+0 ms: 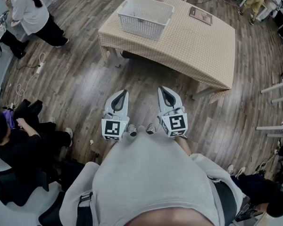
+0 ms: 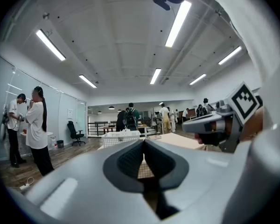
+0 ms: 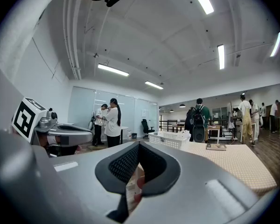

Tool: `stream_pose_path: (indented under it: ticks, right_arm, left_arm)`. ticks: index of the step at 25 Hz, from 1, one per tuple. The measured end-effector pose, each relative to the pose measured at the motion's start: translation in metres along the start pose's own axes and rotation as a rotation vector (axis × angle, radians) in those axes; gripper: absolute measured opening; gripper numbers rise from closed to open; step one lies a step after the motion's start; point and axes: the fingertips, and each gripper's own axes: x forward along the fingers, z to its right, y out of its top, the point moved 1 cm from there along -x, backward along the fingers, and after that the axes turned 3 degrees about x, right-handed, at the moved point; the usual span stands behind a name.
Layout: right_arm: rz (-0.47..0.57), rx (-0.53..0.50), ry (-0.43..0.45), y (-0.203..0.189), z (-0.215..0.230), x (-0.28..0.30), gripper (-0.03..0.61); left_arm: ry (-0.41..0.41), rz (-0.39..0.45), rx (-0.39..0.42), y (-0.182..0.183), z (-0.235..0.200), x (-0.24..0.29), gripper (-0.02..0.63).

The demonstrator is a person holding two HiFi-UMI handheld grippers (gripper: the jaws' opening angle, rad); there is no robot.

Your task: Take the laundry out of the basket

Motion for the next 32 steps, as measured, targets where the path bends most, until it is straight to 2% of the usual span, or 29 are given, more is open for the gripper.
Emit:
stream_pose_path:
  ticks: [18, 32]
  right_arm:
    - [-0.013, 0.018, 0.021, -0.005, 0.003, -0.004, -0.002]
    - [0.005, 0.029, 0.044, -0.01, 0.047, -0.01, -0.002]
  left_arm:
    - [-0.003, -0.019, -0.008, -0.001, 0.01, 0.0, 0.011]
    - [0.004, -0.047, 0.002, -0.004, 0.042, 0.028, 0.011]
